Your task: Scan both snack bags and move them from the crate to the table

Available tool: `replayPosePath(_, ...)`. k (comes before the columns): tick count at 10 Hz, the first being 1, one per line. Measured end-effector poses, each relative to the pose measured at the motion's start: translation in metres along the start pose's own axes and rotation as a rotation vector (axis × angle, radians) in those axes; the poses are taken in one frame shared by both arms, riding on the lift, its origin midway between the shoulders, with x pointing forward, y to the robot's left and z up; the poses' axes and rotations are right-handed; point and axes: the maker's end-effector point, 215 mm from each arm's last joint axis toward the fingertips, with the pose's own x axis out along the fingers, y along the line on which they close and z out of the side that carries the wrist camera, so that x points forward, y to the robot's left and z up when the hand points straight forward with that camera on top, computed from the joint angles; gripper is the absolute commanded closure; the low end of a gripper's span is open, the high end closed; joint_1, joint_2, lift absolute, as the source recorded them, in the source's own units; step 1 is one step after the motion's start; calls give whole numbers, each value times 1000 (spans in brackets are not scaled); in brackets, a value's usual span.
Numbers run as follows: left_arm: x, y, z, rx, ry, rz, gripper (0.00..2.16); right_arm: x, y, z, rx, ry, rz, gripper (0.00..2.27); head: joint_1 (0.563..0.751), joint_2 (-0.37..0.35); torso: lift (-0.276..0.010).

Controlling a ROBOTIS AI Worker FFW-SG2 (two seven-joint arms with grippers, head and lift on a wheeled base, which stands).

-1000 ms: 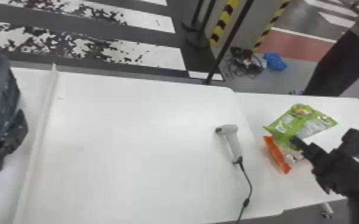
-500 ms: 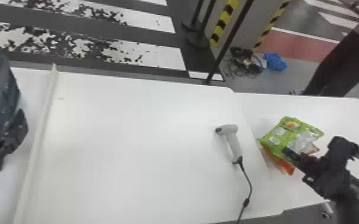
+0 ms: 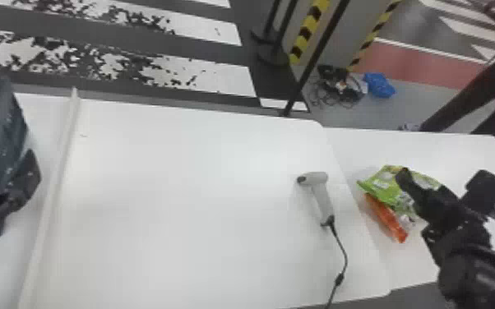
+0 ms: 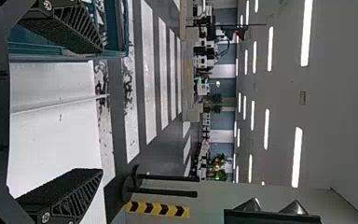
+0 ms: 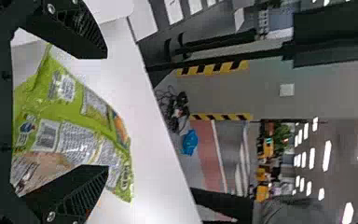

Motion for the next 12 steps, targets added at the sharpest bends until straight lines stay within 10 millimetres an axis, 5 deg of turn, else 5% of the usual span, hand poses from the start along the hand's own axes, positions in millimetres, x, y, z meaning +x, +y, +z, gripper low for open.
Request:
replayPosePath(2, 0, -1, 1, 0, -2, 3, 87, -48, 94, 31, -61, -160, 148, 49, 695, -350, -88)
replayPosePath(4, 0, 1, 2, -1, -4, 16, 87, -97, 190, 37, -96, -261, 306, 49, 695, -298, -88)
replayPosePath(6, -1, -1, 1, -6, -3, 18, 87, -144, 265, 34, -127, -348, 438, 63, 695, -172, -88)
replayPosePath(9, 0, -9, -4, -14, -1, 27, 90, -192, 325, 10, -76, -363, 559, 83, 695, -81, -88)
replayPosePath(12, 1, -14, -2, -18, -8, 33, 90, -203, 336, -15, -44, -334, 565, 83, 695, -60, -88)
